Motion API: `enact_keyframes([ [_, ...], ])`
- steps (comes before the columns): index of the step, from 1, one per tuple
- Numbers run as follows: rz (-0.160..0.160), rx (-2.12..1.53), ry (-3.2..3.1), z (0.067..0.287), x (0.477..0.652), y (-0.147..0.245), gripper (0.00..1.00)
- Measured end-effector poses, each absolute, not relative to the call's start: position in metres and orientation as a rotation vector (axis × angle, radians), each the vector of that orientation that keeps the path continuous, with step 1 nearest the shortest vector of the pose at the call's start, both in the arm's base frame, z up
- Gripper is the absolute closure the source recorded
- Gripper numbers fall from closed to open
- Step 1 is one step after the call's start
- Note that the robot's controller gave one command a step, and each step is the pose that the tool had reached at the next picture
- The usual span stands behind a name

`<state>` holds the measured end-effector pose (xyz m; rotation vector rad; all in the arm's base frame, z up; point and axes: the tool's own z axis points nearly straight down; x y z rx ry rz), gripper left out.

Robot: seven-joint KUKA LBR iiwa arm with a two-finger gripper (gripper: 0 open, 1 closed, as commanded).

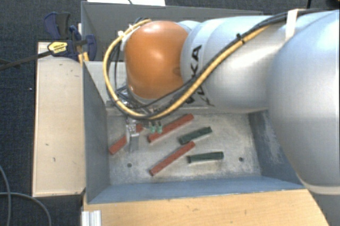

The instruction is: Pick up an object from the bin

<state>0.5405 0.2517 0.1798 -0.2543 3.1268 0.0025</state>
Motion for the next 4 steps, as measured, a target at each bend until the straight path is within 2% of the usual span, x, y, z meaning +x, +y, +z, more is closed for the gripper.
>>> enact_keyframes([
  [1, 0.002, -0.893, 3.007, 0.162, 0.566, 0.249, 0.00],
  [2, 0.002, -0.850, 3.023, 0.126, 0.568, 0.256, 0.00],
  [3, 0.001, -1.380, 2.815, 0.091, 0.584, 0.253, 0.00],
  [4, 0.002, -1.403, 2.815, 0.070, 0.578, 0.249, 1.00],
])
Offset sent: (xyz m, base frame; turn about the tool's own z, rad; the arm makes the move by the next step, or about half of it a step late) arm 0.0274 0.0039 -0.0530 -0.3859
